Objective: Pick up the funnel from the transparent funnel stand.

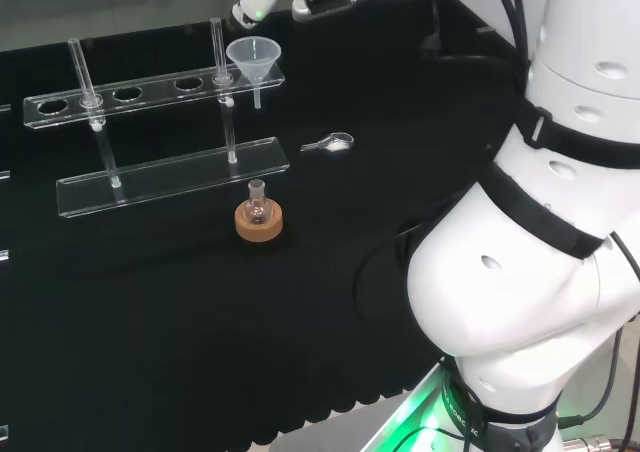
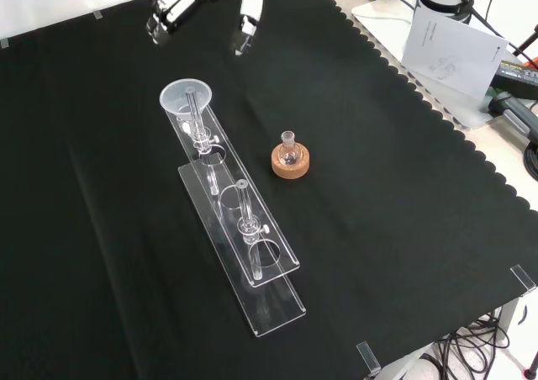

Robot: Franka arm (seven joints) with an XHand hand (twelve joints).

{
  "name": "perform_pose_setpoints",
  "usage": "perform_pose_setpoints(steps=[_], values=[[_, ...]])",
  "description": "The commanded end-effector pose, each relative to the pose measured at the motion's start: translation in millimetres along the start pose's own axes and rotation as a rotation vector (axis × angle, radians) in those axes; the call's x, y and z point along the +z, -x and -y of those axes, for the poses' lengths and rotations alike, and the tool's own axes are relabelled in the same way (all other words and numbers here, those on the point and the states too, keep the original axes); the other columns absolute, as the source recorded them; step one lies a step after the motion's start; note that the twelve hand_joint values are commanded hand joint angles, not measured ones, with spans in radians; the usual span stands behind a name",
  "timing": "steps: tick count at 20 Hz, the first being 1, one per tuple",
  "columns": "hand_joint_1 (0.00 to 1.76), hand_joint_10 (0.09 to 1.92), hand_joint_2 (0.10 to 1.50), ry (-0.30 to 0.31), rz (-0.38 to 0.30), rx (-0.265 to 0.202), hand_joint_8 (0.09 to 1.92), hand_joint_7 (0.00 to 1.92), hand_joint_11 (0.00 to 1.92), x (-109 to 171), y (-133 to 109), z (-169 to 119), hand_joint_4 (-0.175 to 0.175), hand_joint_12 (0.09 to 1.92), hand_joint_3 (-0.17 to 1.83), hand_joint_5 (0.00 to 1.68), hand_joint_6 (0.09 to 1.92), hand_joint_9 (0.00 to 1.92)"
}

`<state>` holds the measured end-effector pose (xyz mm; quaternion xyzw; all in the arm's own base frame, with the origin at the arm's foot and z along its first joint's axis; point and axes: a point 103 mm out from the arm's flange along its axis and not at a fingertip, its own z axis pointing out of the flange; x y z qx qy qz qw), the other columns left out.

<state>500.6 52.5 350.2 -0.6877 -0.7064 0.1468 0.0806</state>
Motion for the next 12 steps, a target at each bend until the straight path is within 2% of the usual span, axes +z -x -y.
perform_pose_setpoints(steps=[1, 12], values=[[0.51, 0.73, 0.78, -0.056, 0.026, -0.005, 0.33, 0.00, 0.10, 13.8, -9.9, -19.7, 0.024, 1.51, 0.25, 0.11, 0.09, 0.14], [0.53, 0.81, 0.72, -0.122, 0.038, -0.039, 0.24, 0.00, 0.14, 31.1, -14.3, -47.9, 0.024, 1.53, 0.25, 0.07, 0.09, 0.08]])
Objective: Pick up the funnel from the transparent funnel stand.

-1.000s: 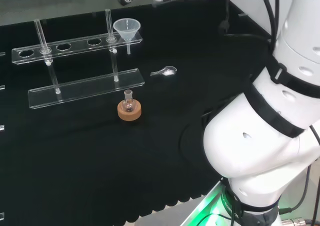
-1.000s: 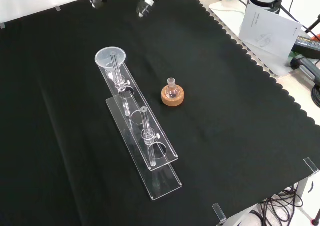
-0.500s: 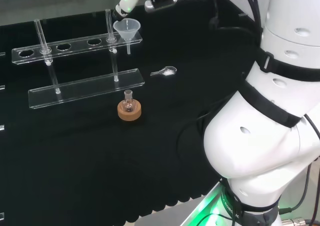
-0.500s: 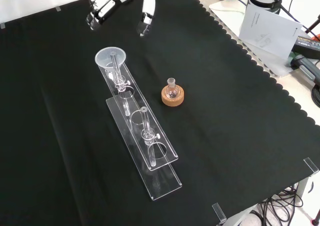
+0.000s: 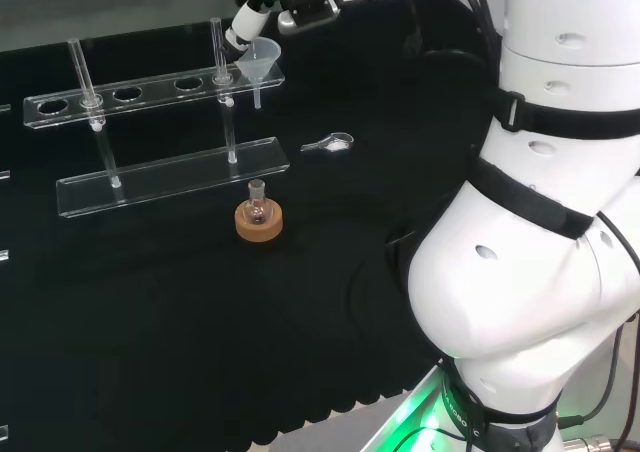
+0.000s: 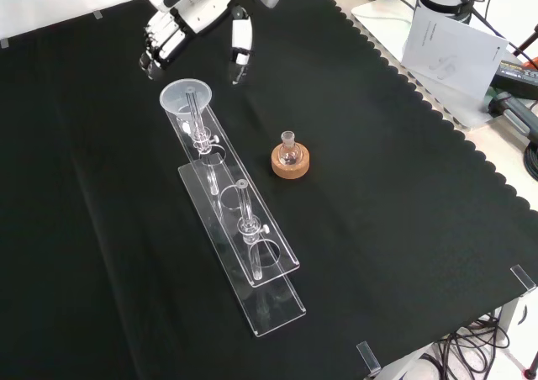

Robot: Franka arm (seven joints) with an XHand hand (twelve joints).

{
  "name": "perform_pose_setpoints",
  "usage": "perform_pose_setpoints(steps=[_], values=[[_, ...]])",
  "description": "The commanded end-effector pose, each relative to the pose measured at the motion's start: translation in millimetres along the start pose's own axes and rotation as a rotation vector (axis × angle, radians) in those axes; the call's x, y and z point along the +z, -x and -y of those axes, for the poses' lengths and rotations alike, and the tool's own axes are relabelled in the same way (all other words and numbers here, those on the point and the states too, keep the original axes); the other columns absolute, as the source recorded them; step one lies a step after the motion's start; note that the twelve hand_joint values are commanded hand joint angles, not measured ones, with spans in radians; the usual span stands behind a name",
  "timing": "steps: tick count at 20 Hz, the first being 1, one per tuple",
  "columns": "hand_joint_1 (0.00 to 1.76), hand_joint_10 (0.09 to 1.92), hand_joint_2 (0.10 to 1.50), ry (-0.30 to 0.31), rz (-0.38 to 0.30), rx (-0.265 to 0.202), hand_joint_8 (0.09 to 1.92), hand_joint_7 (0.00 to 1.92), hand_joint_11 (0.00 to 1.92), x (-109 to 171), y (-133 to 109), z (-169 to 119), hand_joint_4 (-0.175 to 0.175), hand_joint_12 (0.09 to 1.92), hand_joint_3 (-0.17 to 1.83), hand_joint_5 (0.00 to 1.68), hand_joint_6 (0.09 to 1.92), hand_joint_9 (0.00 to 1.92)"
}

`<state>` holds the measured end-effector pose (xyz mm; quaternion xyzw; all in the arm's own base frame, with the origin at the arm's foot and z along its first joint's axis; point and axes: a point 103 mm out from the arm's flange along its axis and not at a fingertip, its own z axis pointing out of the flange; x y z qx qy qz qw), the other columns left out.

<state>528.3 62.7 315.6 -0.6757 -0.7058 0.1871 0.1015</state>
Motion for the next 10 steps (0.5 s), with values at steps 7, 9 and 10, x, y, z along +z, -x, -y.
perform_pose_setpoints(steps=[7, 9, 10], values=[[0.53, 0.81, 0.71, -0.061, 0.016, -0.034, 0.22, 0.00, 0.15, 20.2, -2.2, -26.7, 0.023, 1.53, 0.25, 0.05, 0.09, 0.07], [0.53, 0.82, 0.71, -0.065, 0.018, -0.033, 0.21, 0.00, 0.15, 22.9, -1.1, -30.3, 0.023, 1.53, 0.26, 0.04, 0.09, 0.07], [0.53, 0.82, 0.71, -0.066, 0.018, -0.034, 0.21, 0.00, 0.15, 24.1, -0.7, -32.0, 0.023, 1.53, 0.26, 0.04, 0.09, 0.07]])
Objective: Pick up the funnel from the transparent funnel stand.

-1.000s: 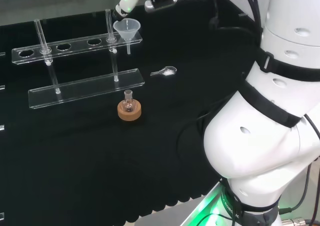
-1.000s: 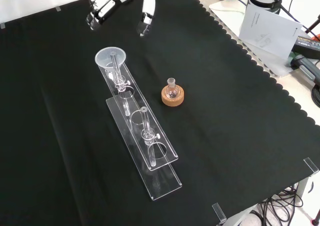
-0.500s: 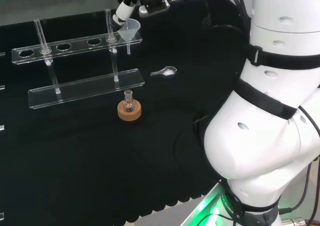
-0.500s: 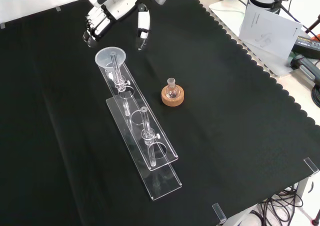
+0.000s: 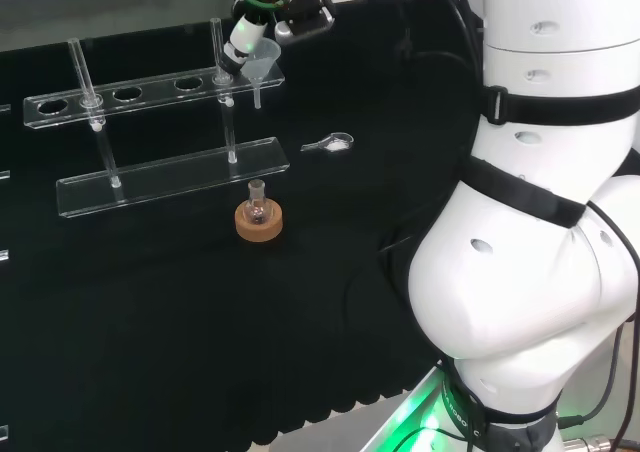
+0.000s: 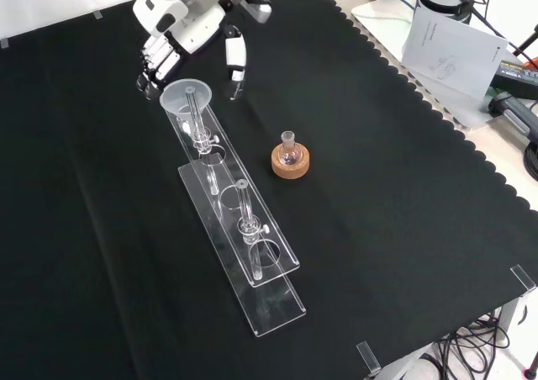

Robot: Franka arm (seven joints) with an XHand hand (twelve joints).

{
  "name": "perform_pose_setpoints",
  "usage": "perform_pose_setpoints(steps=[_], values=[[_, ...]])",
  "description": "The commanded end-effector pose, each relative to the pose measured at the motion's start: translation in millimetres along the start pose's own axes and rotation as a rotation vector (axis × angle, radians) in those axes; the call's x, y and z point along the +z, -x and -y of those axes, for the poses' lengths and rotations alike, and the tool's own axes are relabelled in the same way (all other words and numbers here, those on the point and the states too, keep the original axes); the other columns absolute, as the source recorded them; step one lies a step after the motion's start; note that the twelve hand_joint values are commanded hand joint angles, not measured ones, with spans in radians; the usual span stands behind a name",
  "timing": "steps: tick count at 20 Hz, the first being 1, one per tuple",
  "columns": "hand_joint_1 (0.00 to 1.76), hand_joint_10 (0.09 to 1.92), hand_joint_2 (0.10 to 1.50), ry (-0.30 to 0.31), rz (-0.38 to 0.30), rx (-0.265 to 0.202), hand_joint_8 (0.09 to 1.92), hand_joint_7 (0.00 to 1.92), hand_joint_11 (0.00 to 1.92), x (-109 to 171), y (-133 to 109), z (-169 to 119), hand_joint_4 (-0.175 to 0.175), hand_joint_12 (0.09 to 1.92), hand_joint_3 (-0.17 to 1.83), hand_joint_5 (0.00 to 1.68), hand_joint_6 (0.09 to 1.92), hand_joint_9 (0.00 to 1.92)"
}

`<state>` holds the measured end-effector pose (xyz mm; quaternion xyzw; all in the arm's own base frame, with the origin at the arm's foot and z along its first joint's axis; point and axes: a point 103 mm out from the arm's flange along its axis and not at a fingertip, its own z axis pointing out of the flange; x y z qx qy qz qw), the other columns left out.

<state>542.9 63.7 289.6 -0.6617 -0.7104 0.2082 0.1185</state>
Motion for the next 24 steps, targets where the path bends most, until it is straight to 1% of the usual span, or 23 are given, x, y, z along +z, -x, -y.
perform_pose_setpoints(steps=[1, 5, 15, 20, 24], values=[[0.53, 0.82, 0.71, -0.013, 0.010, -0.005, 0.21, 0.00, 0.15, 6.8, 2.8, -10.3, 0.024, 1.53, 0.26, 0.04, 0.09, 0.07], [0.55, 0.82, 0.71, -0.013, 0.006, -0.009, 0.22, 0.00, 0.16, 11.3, 4.5, -16.9, 0.024, 1.53, 0.26, 0.04, 0.09, 0.07], [0.57, 0.83, 0.73, -0.019, 0.008, -0.008, 0.35, 0.00, 0.21, 18.2, 9.6, -27.6, 0.018, 1.51, 0.26, 0.06, 0.09, 0.14], [0.57, 0.74, 0.74, -0.020, 0.025, -0.010, 0.55, 0.01, 0.24, 19.9, 10.6, -29.8, 0.008, 1.49, 0.28, 0.10, 0.09, 0.31], [0.58, 0.71, 0.74, -0.018, 0.046, -0.011, 0.62, 0.04, 0.26, 22.2, 9.8, -32.5, 0.000, 1.47, 0.30, 0.14, 0.09, 0.40]])
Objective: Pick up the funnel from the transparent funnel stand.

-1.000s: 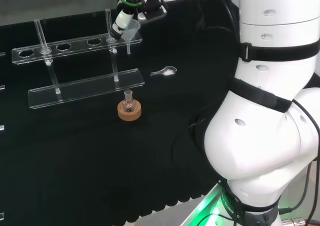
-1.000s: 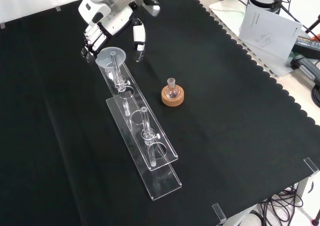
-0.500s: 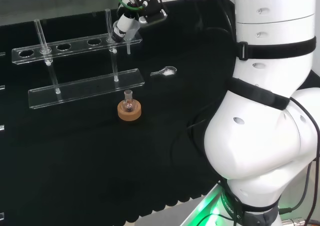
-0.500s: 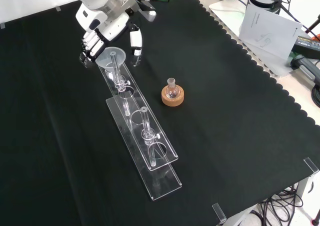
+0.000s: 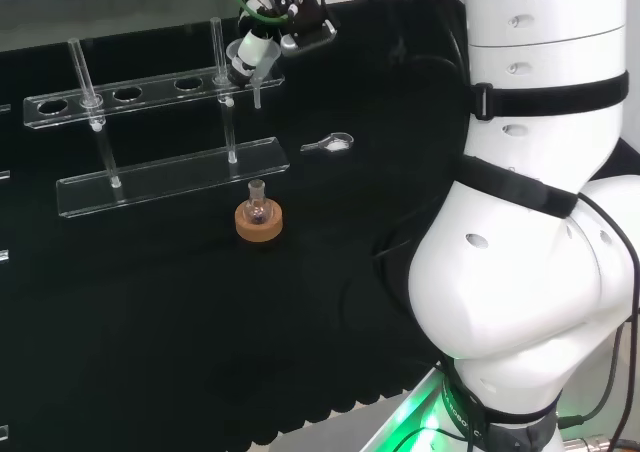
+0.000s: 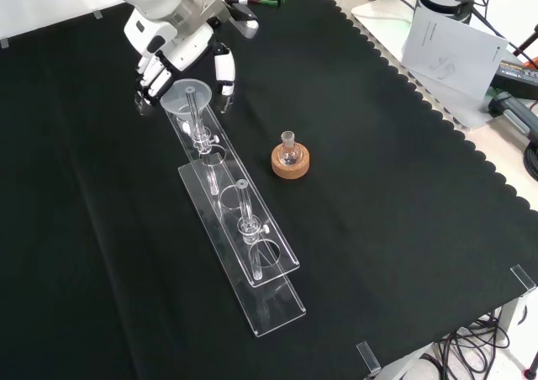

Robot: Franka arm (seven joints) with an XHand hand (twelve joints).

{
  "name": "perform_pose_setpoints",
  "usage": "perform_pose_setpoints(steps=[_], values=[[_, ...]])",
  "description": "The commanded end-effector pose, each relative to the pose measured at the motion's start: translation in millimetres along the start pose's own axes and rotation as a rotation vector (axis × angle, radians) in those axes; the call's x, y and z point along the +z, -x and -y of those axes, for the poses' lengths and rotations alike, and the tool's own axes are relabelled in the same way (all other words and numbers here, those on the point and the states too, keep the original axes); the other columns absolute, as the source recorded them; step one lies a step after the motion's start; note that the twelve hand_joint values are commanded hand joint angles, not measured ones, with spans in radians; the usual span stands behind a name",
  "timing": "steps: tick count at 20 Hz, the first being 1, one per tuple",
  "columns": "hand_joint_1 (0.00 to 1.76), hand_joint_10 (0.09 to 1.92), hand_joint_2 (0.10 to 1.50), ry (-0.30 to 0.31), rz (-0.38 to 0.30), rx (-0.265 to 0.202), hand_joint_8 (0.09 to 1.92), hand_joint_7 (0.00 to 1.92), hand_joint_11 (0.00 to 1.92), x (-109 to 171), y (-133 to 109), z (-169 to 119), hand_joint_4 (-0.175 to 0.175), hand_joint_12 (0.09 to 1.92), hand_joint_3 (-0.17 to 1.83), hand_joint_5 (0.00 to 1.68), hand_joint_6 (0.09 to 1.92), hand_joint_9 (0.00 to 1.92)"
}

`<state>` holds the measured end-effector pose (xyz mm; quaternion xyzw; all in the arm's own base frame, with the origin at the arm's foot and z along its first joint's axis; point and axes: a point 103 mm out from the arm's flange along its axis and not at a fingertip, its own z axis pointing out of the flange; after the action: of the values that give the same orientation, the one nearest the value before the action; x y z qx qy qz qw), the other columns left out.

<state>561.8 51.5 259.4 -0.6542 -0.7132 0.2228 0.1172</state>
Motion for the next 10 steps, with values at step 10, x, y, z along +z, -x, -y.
perform_pose_setpoints(steps=[10], values=[[0.63, 0.60, 0.78, 0.066, 0.096, 0.032, 0.67, 0.33, 0.37, -5.8, -1.6, -1.0, -0.035, 1.39, 0.38, 0.34, 0.09, 0.69]])
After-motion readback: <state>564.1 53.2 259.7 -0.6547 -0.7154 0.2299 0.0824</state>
